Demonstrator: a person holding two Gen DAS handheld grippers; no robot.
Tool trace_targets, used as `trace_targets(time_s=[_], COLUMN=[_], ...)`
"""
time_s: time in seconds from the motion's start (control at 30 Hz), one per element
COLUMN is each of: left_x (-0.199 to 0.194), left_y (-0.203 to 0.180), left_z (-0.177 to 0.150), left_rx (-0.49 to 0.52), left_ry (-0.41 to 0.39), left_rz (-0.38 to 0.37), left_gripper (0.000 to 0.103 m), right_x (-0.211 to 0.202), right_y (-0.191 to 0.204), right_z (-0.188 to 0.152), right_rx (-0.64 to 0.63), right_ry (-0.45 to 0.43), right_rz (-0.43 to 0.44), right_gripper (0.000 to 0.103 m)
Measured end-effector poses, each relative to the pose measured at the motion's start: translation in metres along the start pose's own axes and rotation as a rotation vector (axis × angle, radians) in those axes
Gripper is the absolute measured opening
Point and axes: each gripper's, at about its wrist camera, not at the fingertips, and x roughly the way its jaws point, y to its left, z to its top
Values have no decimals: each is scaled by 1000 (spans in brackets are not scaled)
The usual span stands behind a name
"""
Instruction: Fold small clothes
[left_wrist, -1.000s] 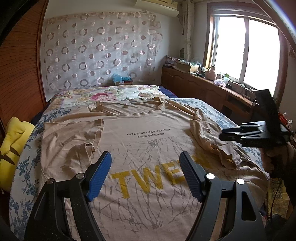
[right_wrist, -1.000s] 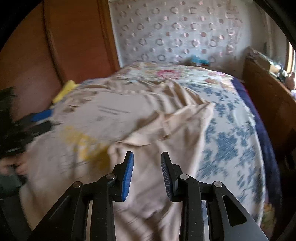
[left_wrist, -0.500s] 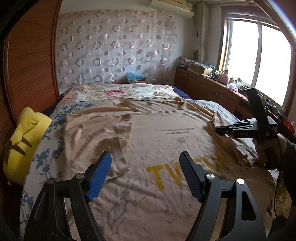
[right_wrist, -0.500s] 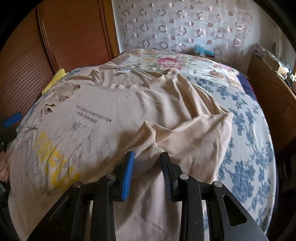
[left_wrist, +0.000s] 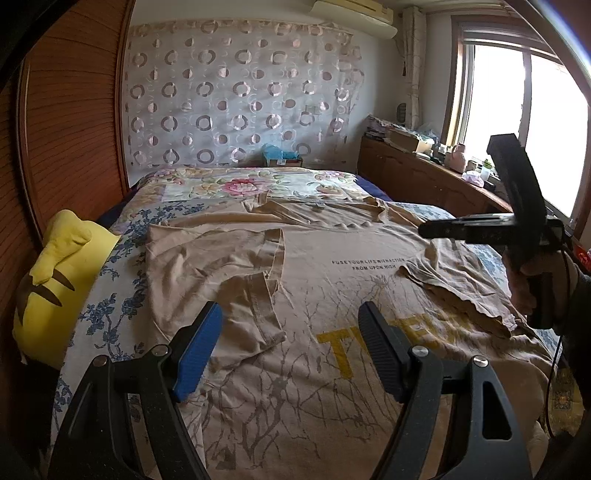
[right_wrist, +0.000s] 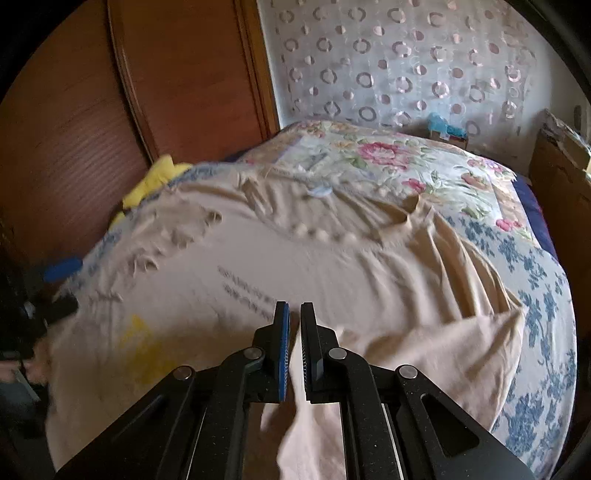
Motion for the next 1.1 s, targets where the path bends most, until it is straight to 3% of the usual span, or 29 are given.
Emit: trace_targets(time_s=[0.07, 0.23, 0.57, 0.8, 1.1], left_x=[0, 2, 15, 37, 84], left_y=[0, 7, 47, 81, 121], left_z=[0, 7, 35, 50, 60], left_rx=[4, 11, 34, 42, 17], left_ry=[0, 2, 35, 84, 189], left_rz=[1, 3, 18, 67, 123], left_gripper=[77, 77, 76, 65, 57], right_x=[-7, -16, 0, 5, 0], right_y=[-4, -20, -69, -65, -67], right_z=[0, -19, -63, -67, -70], right_rx=[10, 16, 75, 34, 37], right_ry=[-28, -33, 82, 73, 70], right_rz=[-6, -101, -269, -295, -295], right_gripper=[36, 47, 48, 49, 51])
